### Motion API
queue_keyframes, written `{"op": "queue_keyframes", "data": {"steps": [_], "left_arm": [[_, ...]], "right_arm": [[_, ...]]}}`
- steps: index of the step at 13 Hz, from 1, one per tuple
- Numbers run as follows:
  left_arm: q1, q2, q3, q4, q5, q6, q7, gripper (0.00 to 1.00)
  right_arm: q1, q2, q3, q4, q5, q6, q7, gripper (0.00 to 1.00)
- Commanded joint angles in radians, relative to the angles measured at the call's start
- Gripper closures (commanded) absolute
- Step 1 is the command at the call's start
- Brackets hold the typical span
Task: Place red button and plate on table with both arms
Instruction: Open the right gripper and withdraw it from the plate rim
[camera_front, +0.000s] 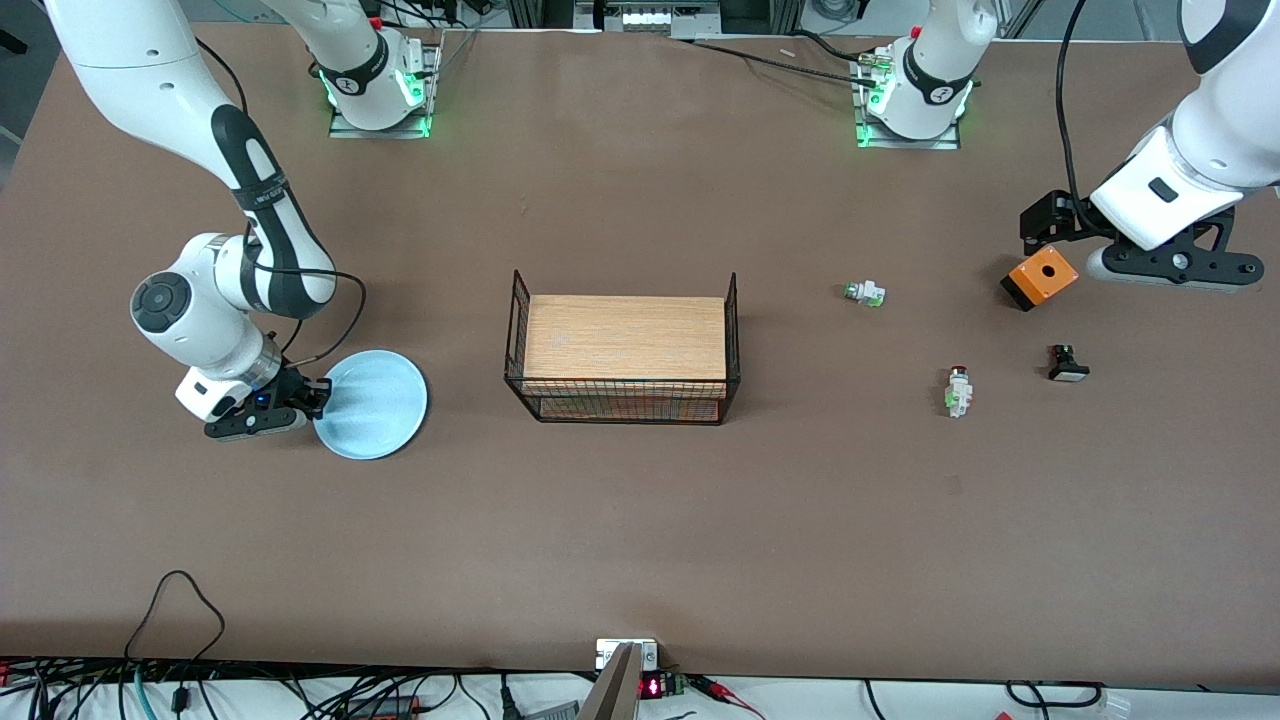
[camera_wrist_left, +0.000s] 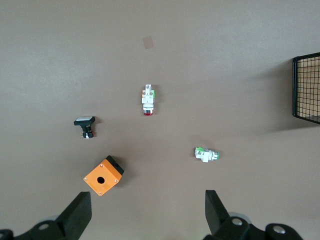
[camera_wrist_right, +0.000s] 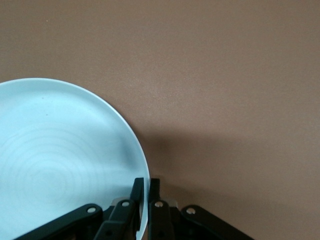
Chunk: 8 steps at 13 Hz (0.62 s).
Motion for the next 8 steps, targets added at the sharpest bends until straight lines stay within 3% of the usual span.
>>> {"op": "queue_keyframes", "data": {"steps": [1, 3, 4, 8], "left_arm": [[-0.004, -0.012, 0.005, -0.003, -0.004, -0.009, -0.008, 0.0], [-0.004, -0.012, 0.005, -0.003, -0.004, -0.009, -0.008, 0.0], [-0.004, -0.012, 0.005, -0.003, -0.004, -0.009, -0.008, 0.0], [-0.004, -0.012, 0.005, -0.003, -0.004, -0.009, -0.008, 0.0]], "right_arm": [[-0.02, 0.005, 0.019, 0.0, 0.017, 0.017, -0.02, 0.57], [-0.018, 0.005, 0.021, 0.0, 0.017, 0.017, -0.018, 0.13], [-0.018, 0.003, 0.021, 0.0, 0.016, 0.015, -0.026, 0.0], [-0.018, -0.008, 0.033, -0.009, 0.019, 0.011, -0.011, 0.0]]}}
